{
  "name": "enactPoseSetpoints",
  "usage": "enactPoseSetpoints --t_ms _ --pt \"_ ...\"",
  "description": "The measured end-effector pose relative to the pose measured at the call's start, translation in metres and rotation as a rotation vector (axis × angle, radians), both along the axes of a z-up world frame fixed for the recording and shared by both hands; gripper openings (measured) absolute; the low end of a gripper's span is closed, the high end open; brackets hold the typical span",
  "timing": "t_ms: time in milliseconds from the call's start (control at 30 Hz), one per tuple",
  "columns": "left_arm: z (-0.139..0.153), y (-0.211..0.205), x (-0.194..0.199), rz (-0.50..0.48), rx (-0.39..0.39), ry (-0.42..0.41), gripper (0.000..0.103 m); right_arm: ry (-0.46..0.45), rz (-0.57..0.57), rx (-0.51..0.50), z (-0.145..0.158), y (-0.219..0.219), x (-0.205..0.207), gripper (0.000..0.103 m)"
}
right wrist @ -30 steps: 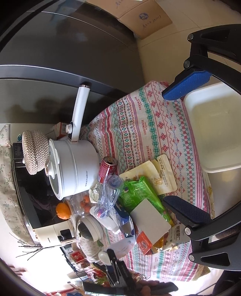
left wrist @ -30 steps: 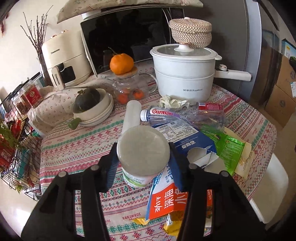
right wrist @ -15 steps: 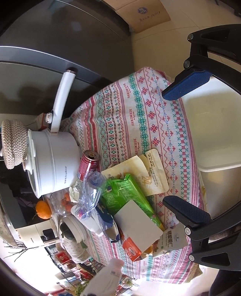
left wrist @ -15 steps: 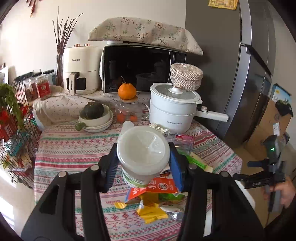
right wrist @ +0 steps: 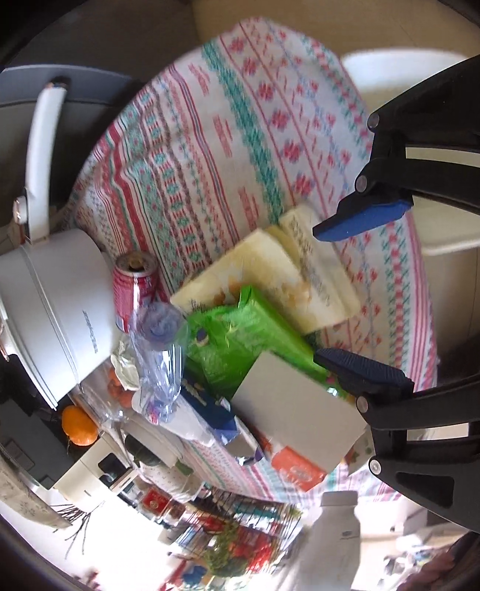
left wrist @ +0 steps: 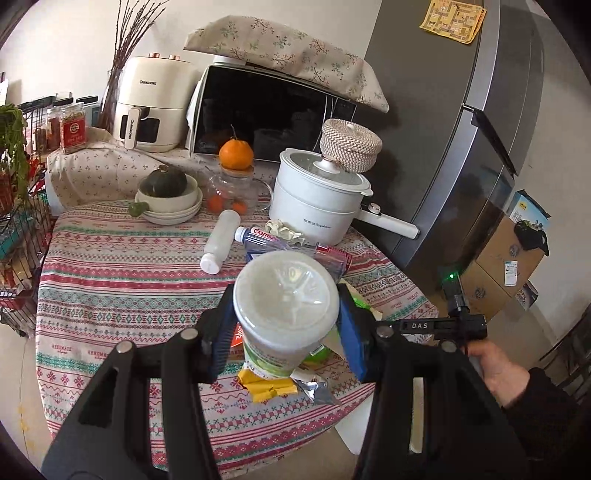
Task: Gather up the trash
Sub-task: 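Grasp the green snack bag with the right gripper while the left gripper holds the cup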
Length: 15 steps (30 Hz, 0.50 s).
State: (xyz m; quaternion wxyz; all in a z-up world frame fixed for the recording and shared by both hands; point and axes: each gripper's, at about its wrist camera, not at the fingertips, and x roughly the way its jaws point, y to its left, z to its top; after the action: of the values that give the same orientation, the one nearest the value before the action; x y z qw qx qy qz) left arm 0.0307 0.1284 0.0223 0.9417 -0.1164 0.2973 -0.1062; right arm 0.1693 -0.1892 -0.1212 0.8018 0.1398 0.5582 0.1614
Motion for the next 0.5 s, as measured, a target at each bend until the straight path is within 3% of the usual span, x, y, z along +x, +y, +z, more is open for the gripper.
enactPoseSetpoints --t_ms 133,400,467,500 --pt "-0.004 0.002 -0.001 -0.002 -0.004 0.025 0.052 0.012 0.007 0.035 -0.012 0.019 0.014 0.037" --pt "-0.010 0.001 -0.001 0.000 0.011 0.045 0.052 0.019 -0.086 0.152 -0.038 0.023 0.036 0.035" --pt "-0.010 0.002 -0.002 0.002 0.012 0.041 0.052 0.012 -0.099 0.221 -0.042 0.021 0.039 0.031" --pt "-0.010 0.002 -0.002 0.005 0.014 0.039 0.052 0.018 -0.105 0.245 -0.044 0.020 0.040 0.021"
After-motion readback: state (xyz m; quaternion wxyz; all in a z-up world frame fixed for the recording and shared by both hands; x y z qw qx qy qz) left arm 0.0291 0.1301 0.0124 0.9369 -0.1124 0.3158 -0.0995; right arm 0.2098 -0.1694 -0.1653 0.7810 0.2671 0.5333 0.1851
